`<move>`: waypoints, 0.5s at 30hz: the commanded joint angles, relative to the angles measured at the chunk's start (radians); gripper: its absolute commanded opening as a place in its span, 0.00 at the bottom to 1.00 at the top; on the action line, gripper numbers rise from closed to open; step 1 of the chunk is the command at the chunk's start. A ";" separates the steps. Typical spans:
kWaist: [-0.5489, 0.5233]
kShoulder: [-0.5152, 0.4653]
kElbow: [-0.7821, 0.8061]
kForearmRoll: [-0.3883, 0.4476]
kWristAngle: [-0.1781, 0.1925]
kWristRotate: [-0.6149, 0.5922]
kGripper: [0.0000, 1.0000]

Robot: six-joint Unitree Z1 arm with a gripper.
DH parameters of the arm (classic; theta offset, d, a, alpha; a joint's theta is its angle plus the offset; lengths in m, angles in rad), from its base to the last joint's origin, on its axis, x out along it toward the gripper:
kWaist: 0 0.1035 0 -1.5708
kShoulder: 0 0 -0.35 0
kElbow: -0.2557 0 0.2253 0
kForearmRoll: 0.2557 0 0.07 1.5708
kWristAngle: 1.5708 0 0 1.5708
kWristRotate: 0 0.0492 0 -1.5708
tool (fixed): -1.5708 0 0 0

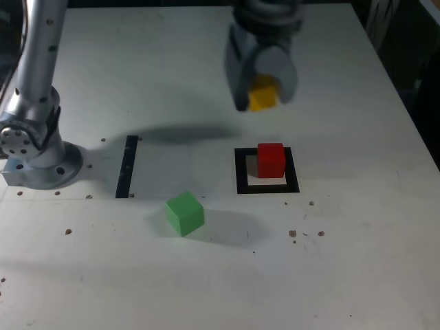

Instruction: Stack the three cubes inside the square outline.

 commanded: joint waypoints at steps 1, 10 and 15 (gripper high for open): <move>-0.231 0.027 -0.040 0.014 0.004 -0.018 0.33; -0.262 0.084 -0.084 0.051 -0.005 -0.034 0.33; -0.236 0.090 -0.044 0.032 -0.005 -0.028 0.33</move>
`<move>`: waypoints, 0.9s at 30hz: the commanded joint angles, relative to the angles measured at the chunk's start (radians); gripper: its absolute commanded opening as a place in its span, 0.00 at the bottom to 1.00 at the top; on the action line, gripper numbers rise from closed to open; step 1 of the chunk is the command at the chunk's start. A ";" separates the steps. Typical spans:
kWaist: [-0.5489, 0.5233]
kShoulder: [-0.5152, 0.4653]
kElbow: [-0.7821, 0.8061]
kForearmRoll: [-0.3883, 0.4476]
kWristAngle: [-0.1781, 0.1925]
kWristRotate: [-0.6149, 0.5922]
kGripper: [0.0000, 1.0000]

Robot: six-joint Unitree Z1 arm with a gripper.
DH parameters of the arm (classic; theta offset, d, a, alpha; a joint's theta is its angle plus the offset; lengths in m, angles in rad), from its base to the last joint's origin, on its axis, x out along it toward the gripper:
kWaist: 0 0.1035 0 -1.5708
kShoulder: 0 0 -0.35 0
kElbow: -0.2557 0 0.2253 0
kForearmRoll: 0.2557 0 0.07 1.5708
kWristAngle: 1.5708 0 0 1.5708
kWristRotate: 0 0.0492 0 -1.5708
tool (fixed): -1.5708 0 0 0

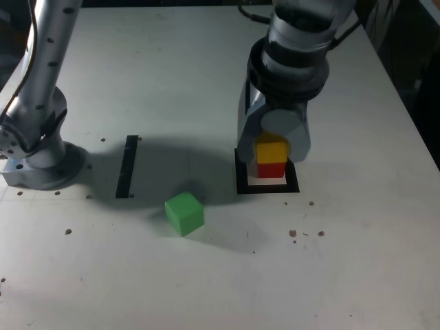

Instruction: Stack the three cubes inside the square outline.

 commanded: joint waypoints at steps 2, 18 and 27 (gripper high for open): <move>0.013 0.008 0.023 -0.022 0.003 0.011 0.33; 0.102 0.006 0.110 -0.104 0.000 0.112 0.33; 0.108 0.015 0.119 -0.121 -0.006 0.121 0.34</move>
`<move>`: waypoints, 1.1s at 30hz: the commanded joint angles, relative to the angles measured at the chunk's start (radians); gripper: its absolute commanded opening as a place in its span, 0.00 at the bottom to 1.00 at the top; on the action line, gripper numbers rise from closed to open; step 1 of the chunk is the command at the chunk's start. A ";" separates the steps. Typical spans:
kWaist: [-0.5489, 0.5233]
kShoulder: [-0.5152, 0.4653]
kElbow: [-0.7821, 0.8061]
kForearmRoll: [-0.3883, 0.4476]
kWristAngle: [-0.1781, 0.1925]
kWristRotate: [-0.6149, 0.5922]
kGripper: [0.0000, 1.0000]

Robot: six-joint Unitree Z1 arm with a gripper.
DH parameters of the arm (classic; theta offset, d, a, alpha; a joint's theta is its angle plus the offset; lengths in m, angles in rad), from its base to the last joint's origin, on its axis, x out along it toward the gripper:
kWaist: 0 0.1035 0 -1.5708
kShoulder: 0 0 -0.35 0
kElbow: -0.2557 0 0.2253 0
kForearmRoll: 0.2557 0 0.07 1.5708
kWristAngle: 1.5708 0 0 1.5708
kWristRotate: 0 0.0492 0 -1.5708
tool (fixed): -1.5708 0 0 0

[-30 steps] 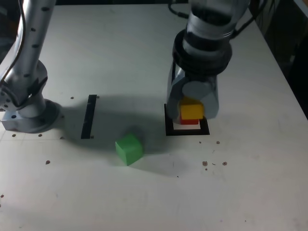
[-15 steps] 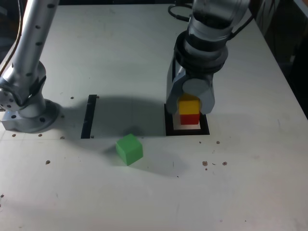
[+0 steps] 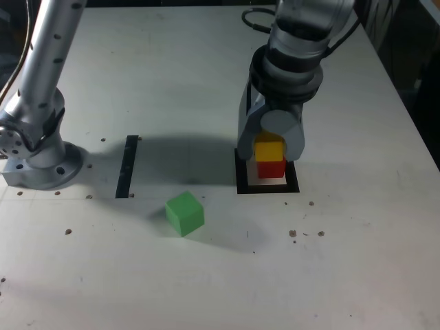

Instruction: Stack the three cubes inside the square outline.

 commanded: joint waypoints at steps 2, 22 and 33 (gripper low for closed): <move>0.007 0.010 0.004 -0.004 -0.002 0.006 0.35; 0.031 0.017 0.014 -0.015 0.007 0.045 0.47; 0.039 0.020 0.020 -0.023 0.015 0.062 0.82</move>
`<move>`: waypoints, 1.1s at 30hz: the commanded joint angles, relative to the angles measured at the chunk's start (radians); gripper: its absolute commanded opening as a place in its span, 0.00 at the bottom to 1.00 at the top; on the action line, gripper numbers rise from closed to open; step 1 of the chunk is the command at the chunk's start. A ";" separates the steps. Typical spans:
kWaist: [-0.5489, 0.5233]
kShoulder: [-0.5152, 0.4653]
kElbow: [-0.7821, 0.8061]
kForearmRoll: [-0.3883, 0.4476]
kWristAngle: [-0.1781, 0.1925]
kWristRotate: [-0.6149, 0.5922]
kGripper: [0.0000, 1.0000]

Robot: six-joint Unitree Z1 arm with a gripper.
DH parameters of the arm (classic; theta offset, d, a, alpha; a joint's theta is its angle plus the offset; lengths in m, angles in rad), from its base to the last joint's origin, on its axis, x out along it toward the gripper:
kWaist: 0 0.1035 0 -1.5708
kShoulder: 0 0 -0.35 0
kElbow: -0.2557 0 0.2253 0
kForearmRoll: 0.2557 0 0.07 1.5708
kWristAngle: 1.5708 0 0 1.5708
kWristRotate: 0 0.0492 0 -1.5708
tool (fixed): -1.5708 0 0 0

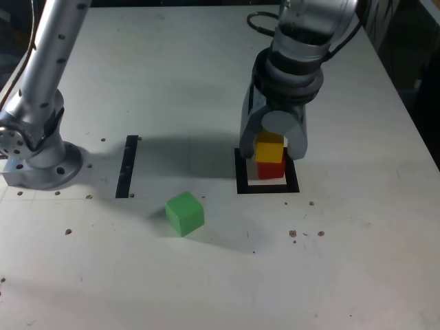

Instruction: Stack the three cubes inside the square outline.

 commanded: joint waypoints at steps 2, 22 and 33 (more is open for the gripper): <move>0.007 0.003 0.006 0.004 0.002 0.001 0.86; -0.103 -0.293 0.089 0.107 0.017 -0.025 0.99; -0.379 -0.390 0.275 0.092 -0.089 -0.065 1.00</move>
